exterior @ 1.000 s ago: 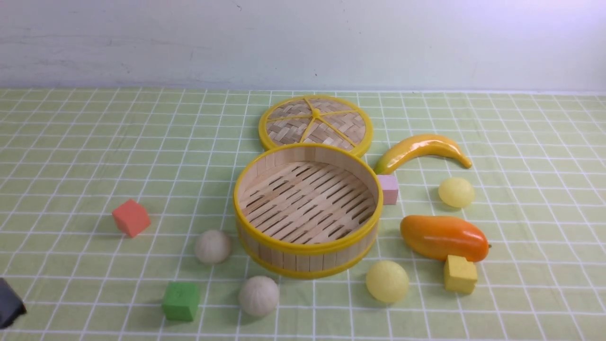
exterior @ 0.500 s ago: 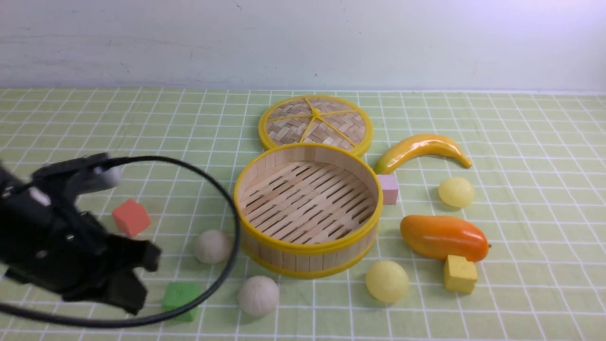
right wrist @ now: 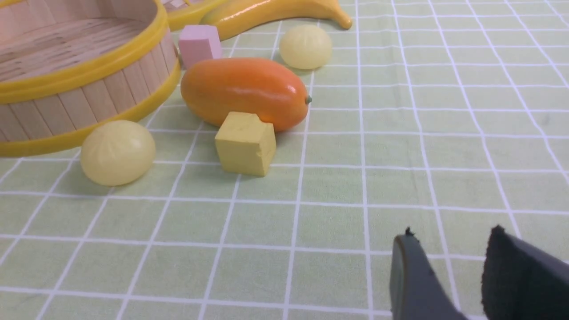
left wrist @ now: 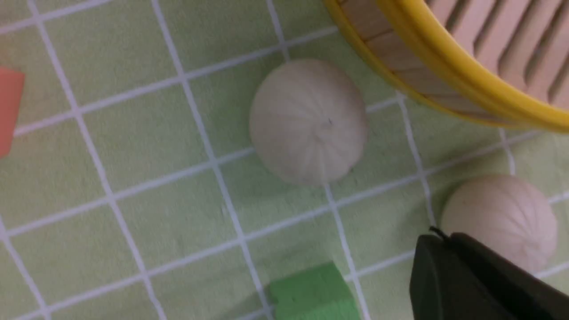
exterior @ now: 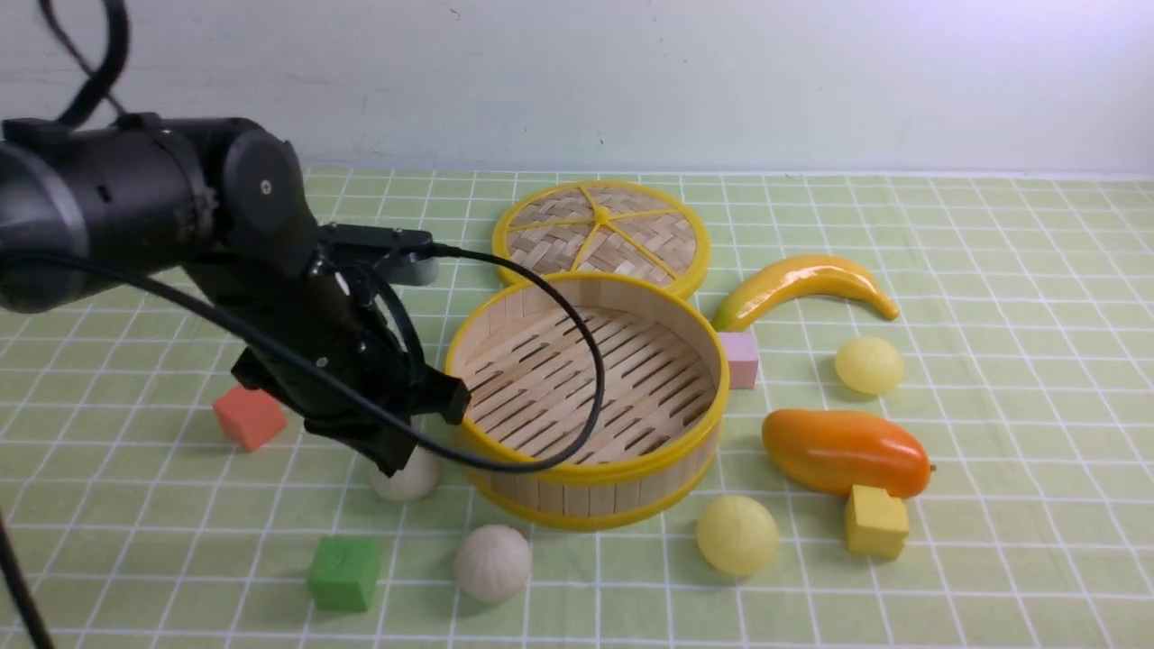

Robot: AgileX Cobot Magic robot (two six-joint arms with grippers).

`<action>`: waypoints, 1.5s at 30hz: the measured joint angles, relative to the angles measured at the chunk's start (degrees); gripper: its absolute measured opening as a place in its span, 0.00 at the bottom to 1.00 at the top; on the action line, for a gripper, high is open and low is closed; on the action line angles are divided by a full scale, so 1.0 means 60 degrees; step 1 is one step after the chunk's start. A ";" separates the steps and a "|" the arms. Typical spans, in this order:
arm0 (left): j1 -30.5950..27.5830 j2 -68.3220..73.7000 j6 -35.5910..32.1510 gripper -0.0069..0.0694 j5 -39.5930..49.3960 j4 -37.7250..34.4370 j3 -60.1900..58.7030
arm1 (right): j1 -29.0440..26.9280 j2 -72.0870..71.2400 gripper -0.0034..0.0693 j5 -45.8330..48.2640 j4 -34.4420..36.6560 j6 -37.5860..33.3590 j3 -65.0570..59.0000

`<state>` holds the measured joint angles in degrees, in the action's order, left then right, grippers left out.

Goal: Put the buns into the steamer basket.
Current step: Use the left arm to grab a steamed stuffed bun, then use the left arm to put the steamed stuffed bun into the steamer

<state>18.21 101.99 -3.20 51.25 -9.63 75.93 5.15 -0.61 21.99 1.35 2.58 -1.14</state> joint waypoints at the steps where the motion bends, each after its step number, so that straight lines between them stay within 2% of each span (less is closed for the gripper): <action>1: -0.0110 0.0228 0.0000 0.13 -0.0035 0.0010 0.0161 | 0.0000 0.0000 0.38 0.0000 0.0000 0.0000 0.0000; 3: -0.0326 0.0511 -0.0009 0.19 -0.0066 0.0036 0.0398 | 0.0000 0.0000 0.38 0.0000 0.0000 0.0000 0.0000; 7: -0.0553 0.0788 -0.0295 0.39 -0.0248 0.0065 0.0522 | 0.0000 0.0000 0.38 0.0000 0.0000 0.0000 0.0000; 8: -0.0553 0.0796 -0.0331 0.40 -0.0282 0.0053 0.0522 | 0.0000 0.0000 0.38 0.0000 0.0000 0.0000 0.0000; 10: -0.0553 0.0829 -0.0550 0.48 -0.0489 -0.0158 0.0532 | 0.0000 0.0000 0.38 0.0000 0.0000 0.0000 0.0000; 16: -0.0553 0.1107 -0.0696 0.51 -0.0610 -0.0322 0.0571 | 0.0000 0.0000 0.38 0.0000 0.0000 0.0000 0.0000; 26: -0.0553 0.1595 -0.0951 0.48 -0.0821 -0.0470 0.0571 | 0.0000 0.0000 0.38 0.0000 0.0000 0.0000 0.0000; 30: -0.0553 0.1595 -0.0973 0.41 -0.0923 -0.0461 0.0571 | 0.0000 0.0000 0.38 0.0000 0.0000 0.0000 0.0000; 35: -0.0553 0.1595 -0.0993 0.10 -0.0871 -0.0461 0.0580 | 0.0000 0.0000 0.38 0.0000 0.0000 0.0000 0.0000; 41: -0.0502 0.1140 -0.0739 0.08 -0.0281 -0.0315 0.0599 | 0.0000 0.0000 0.38 0.0000 0.0000 0.0000 0.0000; 45: 0.0009 0.0098 -0.0626 0.08 -0.0232 -0.0236 0.0965 | 0.0000 0.0000 0.38 0.0000 0.0000 0.0000 0.0000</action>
<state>18.26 102.58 -6.95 49.86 -11.05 81.73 5.15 -0.61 21.99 1.35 2.58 -1.14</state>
